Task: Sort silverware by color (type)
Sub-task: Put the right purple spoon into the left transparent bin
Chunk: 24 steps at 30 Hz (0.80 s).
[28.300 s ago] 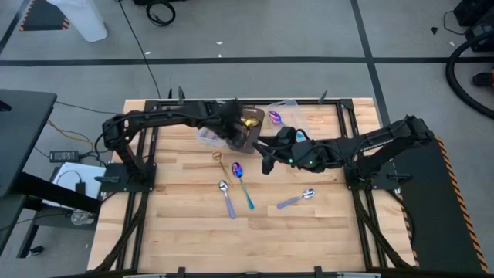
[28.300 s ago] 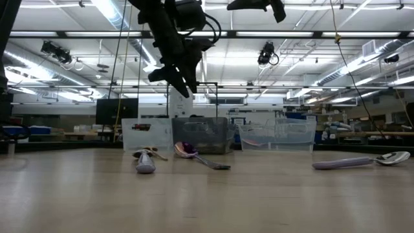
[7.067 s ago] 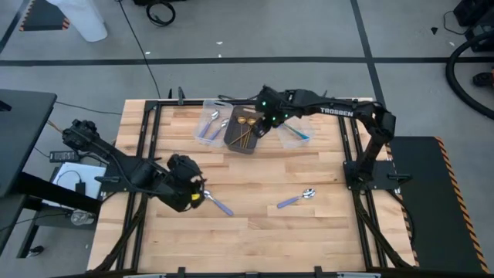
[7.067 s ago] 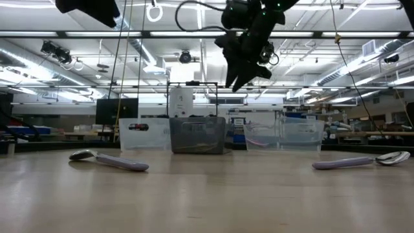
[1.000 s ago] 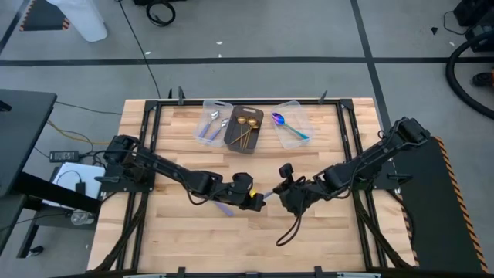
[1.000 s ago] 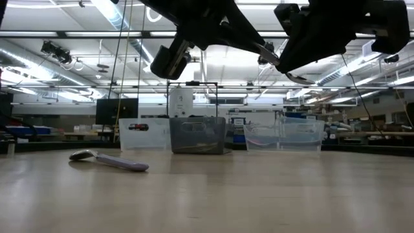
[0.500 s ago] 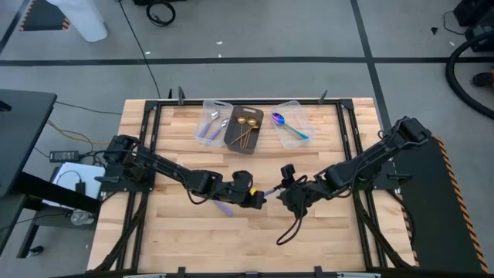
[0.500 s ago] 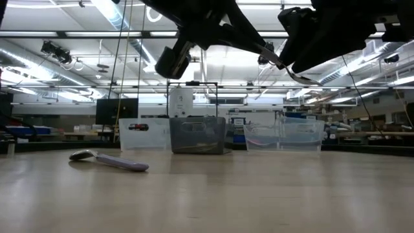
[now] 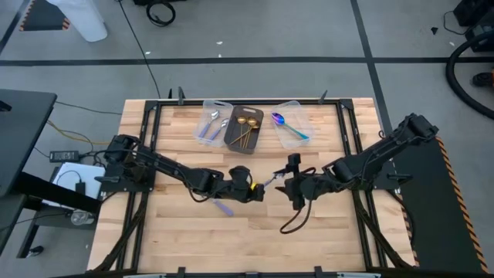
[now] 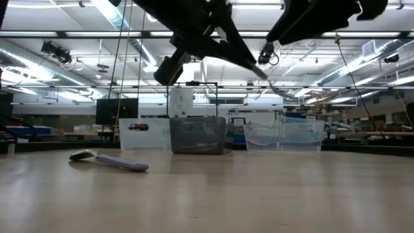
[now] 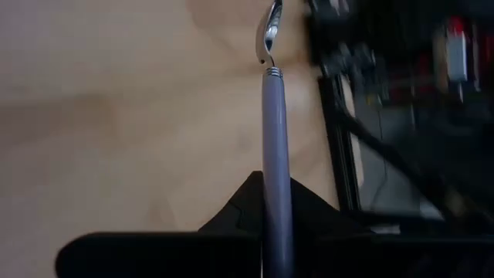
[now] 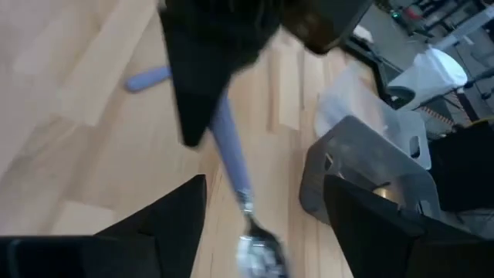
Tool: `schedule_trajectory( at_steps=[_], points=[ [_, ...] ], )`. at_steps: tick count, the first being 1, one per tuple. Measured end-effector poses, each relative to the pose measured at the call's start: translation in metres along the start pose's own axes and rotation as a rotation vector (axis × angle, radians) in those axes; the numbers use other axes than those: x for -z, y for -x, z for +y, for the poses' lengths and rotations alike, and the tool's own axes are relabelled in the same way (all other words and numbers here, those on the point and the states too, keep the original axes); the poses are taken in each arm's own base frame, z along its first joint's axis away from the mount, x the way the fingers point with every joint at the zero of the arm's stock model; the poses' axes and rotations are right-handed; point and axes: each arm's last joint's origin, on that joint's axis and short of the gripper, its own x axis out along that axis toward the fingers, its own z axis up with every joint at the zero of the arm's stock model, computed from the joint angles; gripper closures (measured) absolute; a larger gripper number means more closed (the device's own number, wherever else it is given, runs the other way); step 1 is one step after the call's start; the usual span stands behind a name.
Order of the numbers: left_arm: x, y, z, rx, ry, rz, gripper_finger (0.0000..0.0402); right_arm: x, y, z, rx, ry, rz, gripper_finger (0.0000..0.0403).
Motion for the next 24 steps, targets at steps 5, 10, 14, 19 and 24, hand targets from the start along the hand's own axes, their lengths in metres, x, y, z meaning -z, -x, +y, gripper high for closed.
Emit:
schedule_trajectory(
  at_steps=[5,10,14,19,24],
  points=[
    [-0.016,-0.004,0.005,-0.049,0.039,-0.070,0.0376,-0.003,0.011,-0.004,-0.002,-0.105,-0.039,0.0126],
    [-0.042,-0.005,0.008,-0.103,-0.002,-0.108,0.0376,0.002,0.013,-0.004,-0.006,-0.187,0.001,0.0129],
    [-0.073,0.003,0.009,-0.152,-0.078,-0.119,0.0376,0.013,0.014,-0.003,0.009,-0.295,0.102,0.0132],
    [-0.119,0.023,0.010,-0.143,-0.160,-0.115,0.0376,0.029,0.016,-0.002,0.043,-0.416,0.239,0.0133],
    [-0.156,0.047,0.019,-0.173,-0.209,-0.115,0.0376,0.029,0.016,-0.003,0.084,-0.487,0.233,0.0133]
  ],
)
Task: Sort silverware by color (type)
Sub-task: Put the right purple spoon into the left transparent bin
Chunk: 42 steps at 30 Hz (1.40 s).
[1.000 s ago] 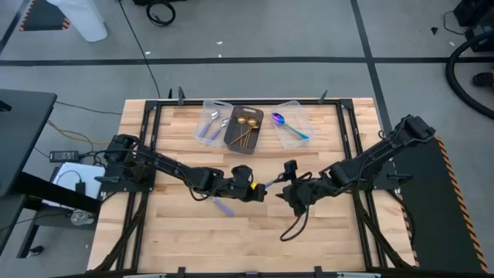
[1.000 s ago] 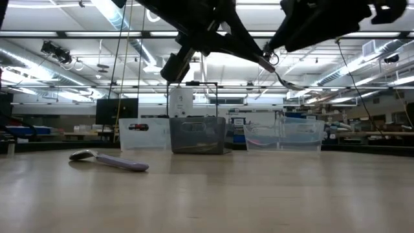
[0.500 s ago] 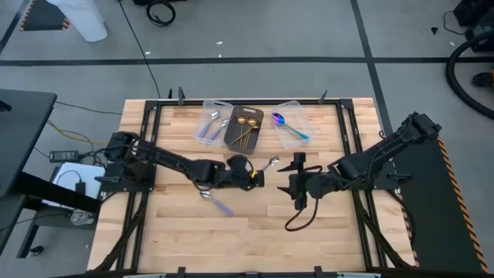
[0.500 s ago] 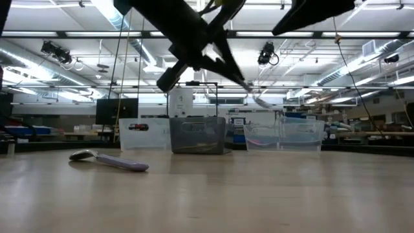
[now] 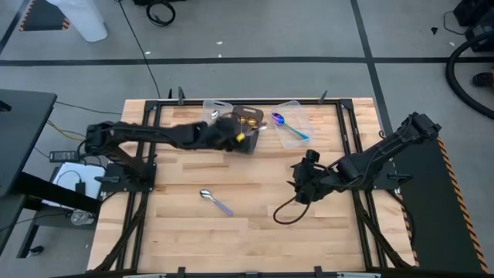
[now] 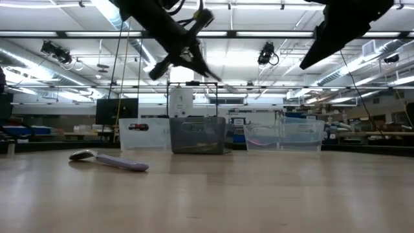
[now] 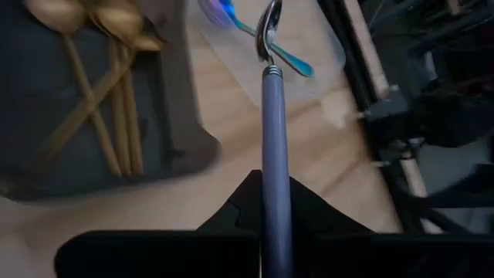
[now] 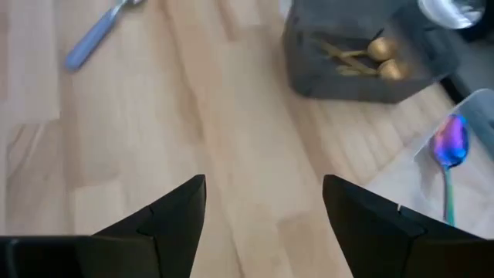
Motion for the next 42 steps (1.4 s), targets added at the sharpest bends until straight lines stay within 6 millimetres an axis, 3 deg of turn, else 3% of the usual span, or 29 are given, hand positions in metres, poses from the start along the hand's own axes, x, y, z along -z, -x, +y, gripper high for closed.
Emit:
schedule_trajectory(
  at_steps=[10,26,34,42],
  points=[
    [-0.047,0.018,0.036,-0.101,-0.094,0.038,0.0376,-0.013,-0.011,-0.012,0.118,-0.073,-0.085,0.0133],
    [-0.084,0.023,0.088,-0.317,-0.148,0.065,0.0376,-0.025,-0.028,-0.039,0.184,-0.143,-0.064,0.0134],
    [-0.071,0.015,0.145,-0.392,-0.014,0.119,0.0376,-0.028,-0.031,-0.043,0.192,-0.172,-0.079,0.0134],
    [-0.067,0.006,0.167,-0.360,0.063,0.040,0.0369,-0.032,-0.031,-0.043,0.182,-0.201,-0.110,0.0134]
  ],
)
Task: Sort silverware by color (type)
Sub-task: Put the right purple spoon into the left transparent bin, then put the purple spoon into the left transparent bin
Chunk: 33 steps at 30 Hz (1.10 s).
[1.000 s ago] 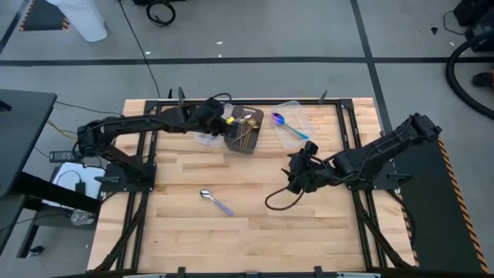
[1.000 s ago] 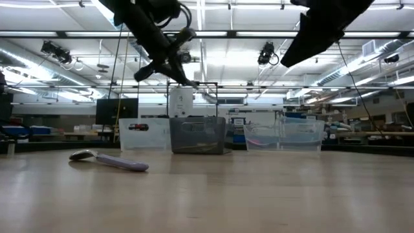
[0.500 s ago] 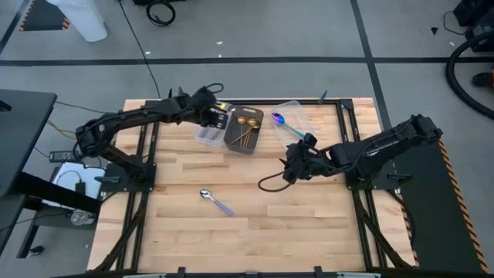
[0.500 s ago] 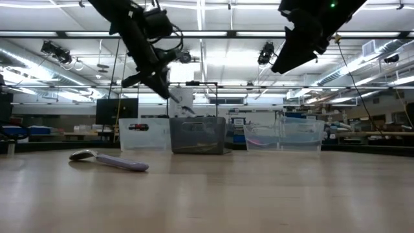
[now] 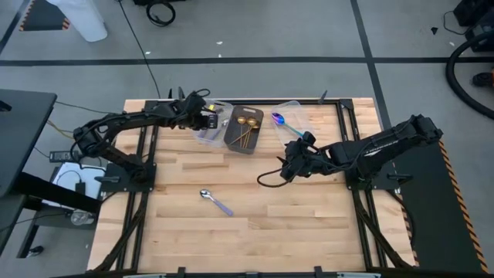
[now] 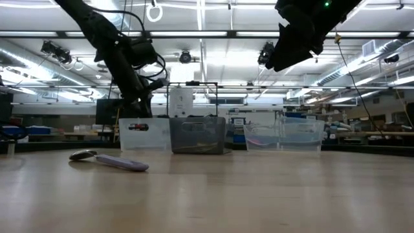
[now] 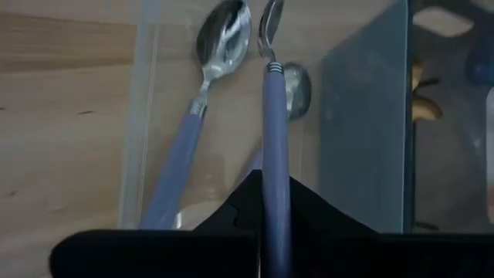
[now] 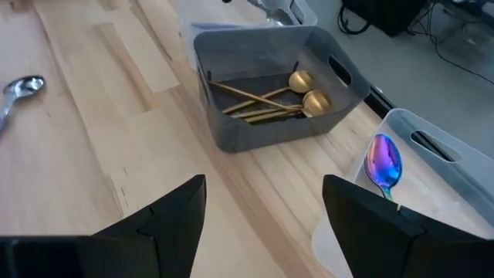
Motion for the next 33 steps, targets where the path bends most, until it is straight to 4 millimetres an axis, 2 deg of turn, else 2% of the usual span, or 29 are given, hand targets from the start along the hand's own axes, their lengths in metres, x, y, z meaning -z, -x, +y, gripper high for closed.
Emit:
schedule_trajectory(
  at_steps=[5,8,14,17,23,27,33],
  points=[
    [0.004,-0.001,-0.003,0.017,-0.059,-0.012,0.0356,-0.007,-0.005,-0.003,-0.011,0.012,-0.032,0.0134],
    [0.006,-0.001,-0.006,0.001,-0.134,-0.037,0.0354,-0.013,-0.009,-0.005,-0.102,0.000,-0.020,0.0134],
    [0.001,0.000,-0.014,0.056,-0.281,-0.108,0.0351,-0.023,-0.009,-0.007,-0.223,-0.265,0.034,0.0143],
    [-0.004,0.002,-0.018,0.071,-0.281,-0.116,0.0340,-0.027,-0.006,-0.005,-0.285,-0.317,0.058,0.0152],
    [-0.010,0.009,-0.022,0.051,-0.248,-0.097,0.0279,-0.024,0.003,0.007,-0.396,-0.288,0.097,0.0168],
    [-0.010,0.016,-0.032,0.026,-0.266,-0.083,0.0235,-0.021,0.009,0.014,-0.426,-0.257,0.099,0.0176],
    [-0.012,0.037,-0.048,-0.176,-0.217,-0.157,0.0219,-0.016,0.020,0.025,-0.502,-0.127,0.094,0.0185]
  ],
)
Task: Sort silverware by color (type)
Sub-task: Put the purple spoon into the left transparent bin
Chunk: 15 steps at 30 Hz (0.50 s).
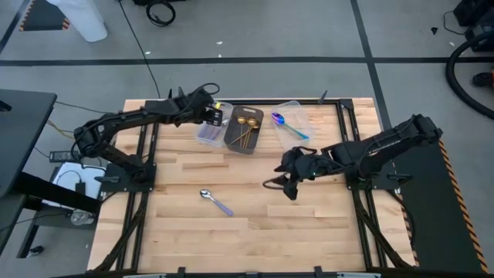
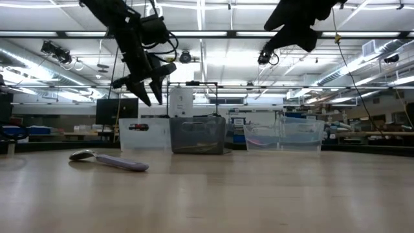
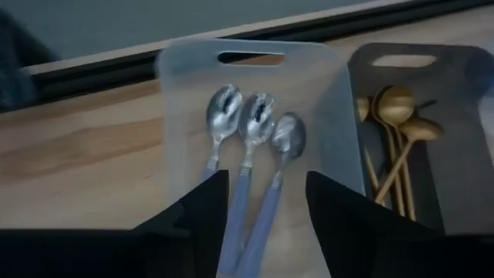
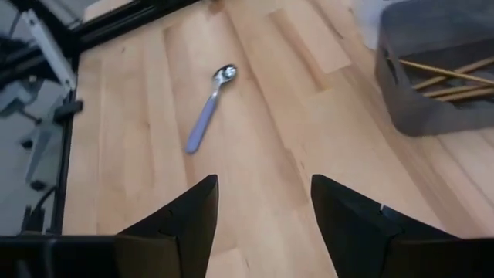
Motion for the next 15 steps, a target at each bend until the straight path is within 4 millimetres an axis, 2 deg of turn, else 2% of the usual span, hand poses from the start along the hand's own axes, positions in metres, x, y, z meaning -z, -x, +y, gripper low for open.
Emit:
schedule_trajectory(
  at_steps=[4,8,15],
  points=[
    [-0.002,0.014,-0.008,-0.025,-0.010,0.029,0.0219,0.004,0.002,0.006,-0.020,0.066,0.005,0.0190],
    [0.005,0.034,-0.024,-0.018,-0.046,0.079,0.0219,0.006,0.003,0.009,-0.031,0.110,0.008,0.0193],
    [0.042,0.056,-0.054,0.081,0.126,0.261,0.0219,0.006,0.003,0.010,-0.029,0.145,0.009,0.0193]
  ],
)
